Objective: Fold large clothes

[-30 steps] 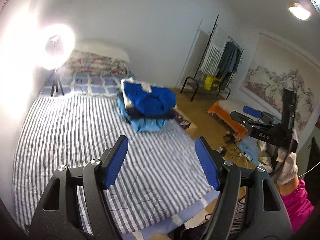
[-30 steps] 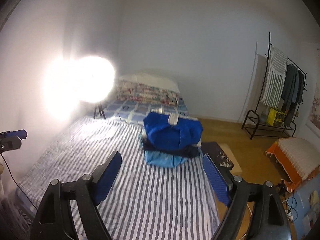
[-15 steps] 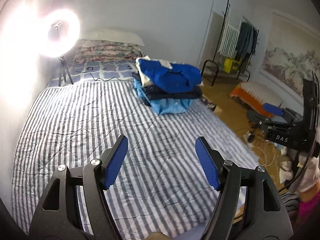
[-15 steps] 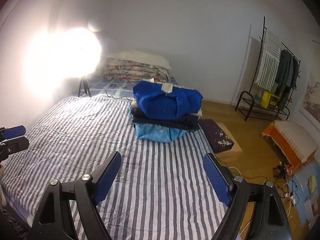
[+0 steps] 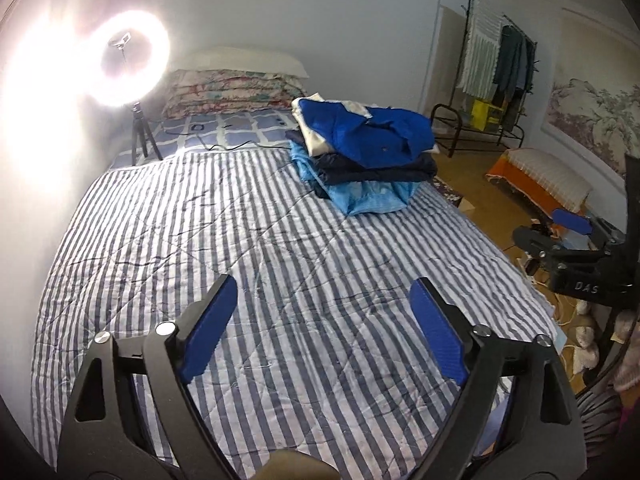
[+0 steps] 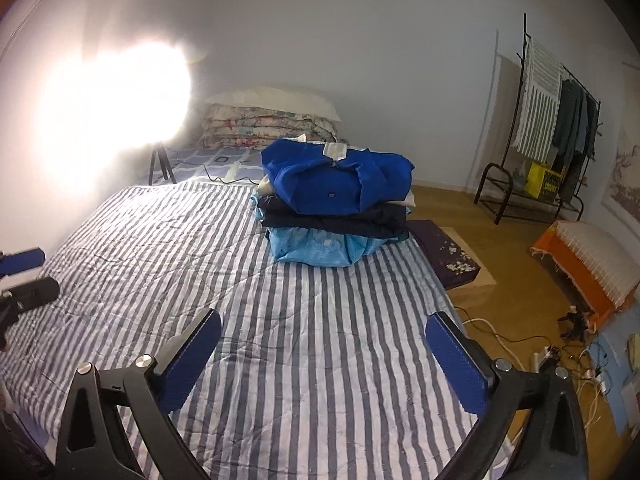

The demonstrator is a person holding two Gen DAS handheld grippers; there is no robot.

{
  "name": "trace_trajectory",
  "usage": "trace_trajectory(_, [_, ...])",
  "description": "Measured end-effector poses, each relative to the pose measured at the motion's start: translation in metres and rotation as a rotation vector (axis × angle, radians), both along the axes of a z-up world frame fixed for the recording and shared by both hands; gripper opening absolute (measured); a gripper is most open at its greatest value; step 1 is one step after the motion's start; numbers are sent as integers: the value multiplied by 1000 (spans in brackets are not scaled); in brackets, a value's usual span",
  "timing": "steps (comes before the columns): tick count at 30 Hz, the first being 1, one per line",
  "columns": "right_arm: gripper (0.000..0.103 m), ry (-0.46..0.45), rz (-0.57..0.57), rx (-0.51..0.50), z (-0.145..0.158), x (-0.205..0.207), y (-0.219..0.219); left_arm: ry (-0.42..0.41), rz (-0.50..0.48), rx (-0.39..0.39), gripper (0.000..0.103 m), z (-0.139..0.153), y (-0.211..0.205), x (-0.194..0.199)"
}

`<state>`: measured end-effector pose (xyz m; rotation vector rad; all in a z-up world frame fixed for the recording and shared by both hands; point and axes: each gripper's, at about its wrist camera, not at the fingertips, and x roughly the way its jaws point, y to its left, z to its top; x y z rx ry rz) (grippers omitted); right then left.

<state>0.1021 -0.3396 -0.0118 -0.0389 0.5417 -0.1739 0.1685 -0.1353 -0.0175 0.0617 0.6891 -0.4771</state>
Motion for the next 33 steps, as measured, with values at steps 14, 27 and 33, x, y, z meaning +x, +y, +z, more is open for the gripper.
trace_trajectory(14, [103, 8, -46, 13, -5, 5, -10, -70, 104, 66, 101, 7, 0, -1])
trace_trajectory(27, [103, 0, -50, -4, -4, 4, -7, -110, 97, 67, 103, 20, -2, -16])
trace_trajectory(33, [103, -3, -55, -15, -4, 4, -7, -109, 81, 62, 103, 23, -6, -23])
